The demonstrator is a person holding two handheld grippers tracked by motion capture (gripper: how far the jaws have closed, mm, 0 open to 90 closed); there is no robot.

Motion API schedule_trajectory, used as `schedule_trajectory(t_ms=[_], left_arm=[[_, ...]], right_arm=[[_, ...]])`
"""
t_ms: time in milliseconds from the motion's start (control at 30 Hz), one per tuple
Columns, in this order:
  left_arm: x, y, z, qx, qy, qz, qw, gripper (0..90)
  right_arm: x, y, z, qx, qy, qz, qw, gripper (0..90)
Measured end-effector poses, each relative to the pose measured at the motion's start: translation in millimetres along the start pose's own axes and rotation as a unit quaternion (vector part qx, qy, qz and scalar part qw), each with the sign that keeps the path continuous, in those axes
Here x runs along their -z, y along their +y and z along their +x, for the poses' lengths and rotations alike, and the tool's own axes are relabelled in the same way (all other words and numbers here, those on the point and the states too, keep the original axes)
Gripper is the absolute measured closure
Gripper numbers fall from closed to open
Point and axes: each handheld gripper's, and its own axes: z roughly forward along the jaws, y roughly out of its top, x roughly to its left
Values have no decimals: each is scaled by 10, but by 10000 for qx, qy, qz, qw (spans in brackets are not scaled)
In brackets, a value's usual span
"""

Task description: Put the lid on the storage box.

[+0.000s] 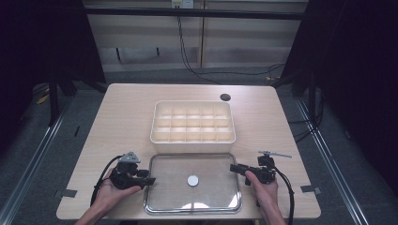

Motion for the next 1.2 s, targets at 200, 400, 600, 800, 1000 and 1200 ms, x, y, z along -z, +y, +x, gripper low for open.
schedule_trajectory(t_ms=[200, 400, 600, 800, 1000, 1200], left_arm=[[-8, 8, -10, -10, 114, -6, 9999, 536], [-13, 1, -8, 8, 136, -62, 9999, 536], [-14, 0, -20, 12, 129, -54, 9999, 555], [-16, 1, -11, 65, 90, -73, 9999, 549], [-16, 2, -7, 72, 123, -82, 9999, 534], [-15, -2, 9, 91, 79, -116, 9999, 521]], right_arm=[[31, 14, -23, -121, 204, -101, 9997, 522], [60, 20, -44, -204, 350, -167, 9990, 549], [49, -27, -25, -375, 807, -144, 9959, 591], [61, -7, 21, -137, 648, -71, 9978, 603], [30, 7, 34, 23, 890, 160, 9959, 650], [39, 14, 44, 60, 899, 150, 9958, 686]])
